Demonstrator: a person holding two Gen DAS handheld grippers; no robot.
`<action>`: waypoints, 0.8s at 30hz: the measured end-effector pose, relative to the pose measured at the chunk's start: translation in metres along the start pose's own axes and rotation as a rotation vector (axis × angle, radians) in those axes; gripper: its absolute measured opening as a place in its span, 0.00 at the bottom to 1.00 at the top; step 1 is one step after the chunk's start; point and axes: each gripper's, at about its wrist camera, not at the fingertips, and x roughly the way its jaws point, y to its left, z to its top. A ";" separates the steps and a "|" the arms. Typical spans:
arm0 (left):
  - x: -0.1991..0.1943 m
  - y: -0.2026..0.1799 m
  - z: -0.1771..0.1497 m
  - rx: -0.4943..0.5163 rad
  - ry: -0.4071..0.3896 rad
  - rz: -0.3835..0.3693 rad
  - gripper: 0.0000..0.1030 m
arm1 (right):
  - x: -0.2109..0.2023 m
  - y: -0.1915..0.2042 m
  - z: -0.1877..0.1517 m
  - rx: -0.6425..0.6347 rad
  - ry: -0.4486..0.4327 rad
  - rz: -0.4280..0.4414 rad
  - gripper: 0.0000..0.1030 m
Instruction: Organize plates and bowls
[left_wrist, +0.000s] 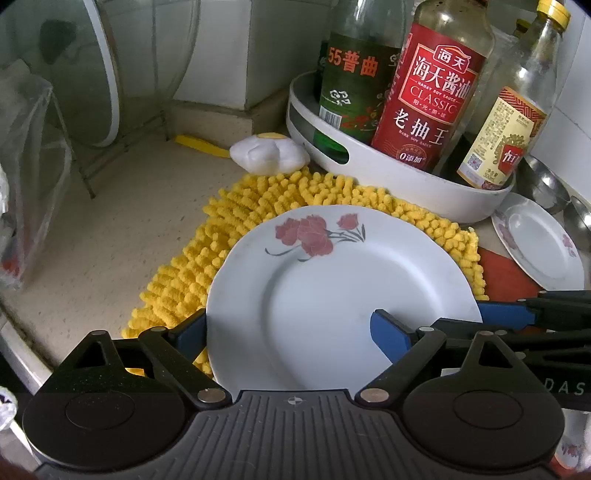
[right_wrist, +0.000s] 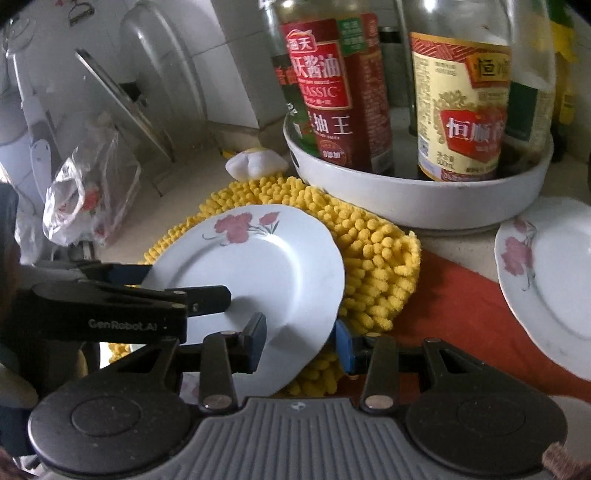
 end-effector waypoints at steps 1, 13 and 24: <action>-0.002 0.000 0.000 -0.008 0.003 -0.001 0.91 | 0.000 -0.001 0.001 0.006 -0.001 0.003 0.36; -0.029 -0.022 -0.004 -0.009 -0.019 0.003 0.91 | -0.024 -0.007 -0.005 0.006 -0.020 0.024 0.36; -0.016 -0.041 -0.013 0.051 0.011 0.006 0.90 | -0.031 -0.031 -0.018 0.032 -0.015 0.006 0.35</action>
